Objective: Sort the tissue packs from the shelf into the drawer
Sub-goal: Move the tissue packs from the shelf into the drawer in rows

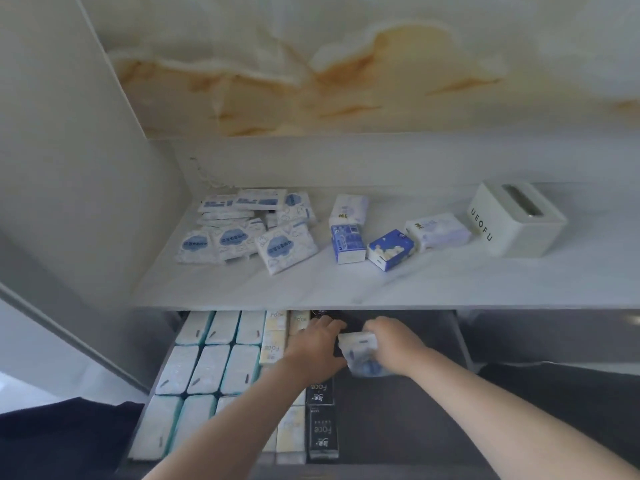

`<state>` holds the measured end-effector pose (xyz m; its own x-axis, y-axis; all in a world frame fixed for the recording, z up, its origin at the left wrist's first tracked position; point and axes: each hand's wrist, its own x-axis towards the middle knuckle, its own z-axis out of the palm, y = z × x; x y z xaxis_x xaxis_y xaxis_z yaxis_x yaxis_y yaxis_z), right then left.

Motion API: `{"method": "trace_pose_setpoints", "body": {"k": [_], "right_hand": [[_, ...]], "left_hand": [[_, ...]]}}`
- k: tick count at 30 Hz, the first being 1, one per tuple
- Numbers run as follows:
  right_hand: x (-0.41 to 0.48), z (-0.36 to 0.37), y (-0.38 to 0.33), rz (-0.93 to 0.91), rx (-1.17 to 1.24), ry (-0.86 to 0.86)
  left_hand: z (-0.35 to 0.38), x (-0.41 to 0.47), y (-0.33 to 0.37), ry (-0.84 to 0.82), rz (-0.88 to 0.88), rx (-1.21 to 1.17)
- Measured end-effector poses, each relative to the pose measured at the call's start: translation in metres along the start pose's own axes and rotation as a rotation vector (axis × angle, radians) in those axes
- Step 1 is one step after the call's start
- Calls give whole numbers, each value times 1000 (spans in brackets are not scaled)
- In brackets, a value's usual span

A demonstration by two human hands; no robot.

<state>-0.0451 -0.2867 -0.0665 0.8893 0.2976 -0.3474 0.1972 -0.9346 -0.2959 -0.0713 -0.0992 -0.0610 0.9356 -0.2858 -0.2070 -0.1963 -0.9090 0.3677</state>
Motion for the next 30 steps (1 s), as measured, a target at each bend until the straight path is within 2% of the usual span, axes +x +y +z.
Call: {"method": "trace_pose_setpoints", "body": {"k": [10, 13, 16, 21, 23, 27, 30], "right_hand": [[36, 48, 17, 22, 251, 208], [40, 60, 21, 131, 376, 248], [43, 72, 27, 281, 439, 176], [58, 71, 20, 381, 637, 198], [68, 69, 12, 477, 811, 239], [72, 69, 0, 721, 1156, 271], [70, 72, 1, 711, 1129, 169]], "left_hand": [[38, 32, -5, 114, -92, 167], [47, 39, -7, 188, -105, 161], [55, 39, -8, 281, -85, 140], [64, 33, -12, 397, -27, 67], [62, 30, -16, 362, 1, 79], [56, 27, -19, 150, 45, 275], [54, 30, -16, 133, 10, 334]]}}
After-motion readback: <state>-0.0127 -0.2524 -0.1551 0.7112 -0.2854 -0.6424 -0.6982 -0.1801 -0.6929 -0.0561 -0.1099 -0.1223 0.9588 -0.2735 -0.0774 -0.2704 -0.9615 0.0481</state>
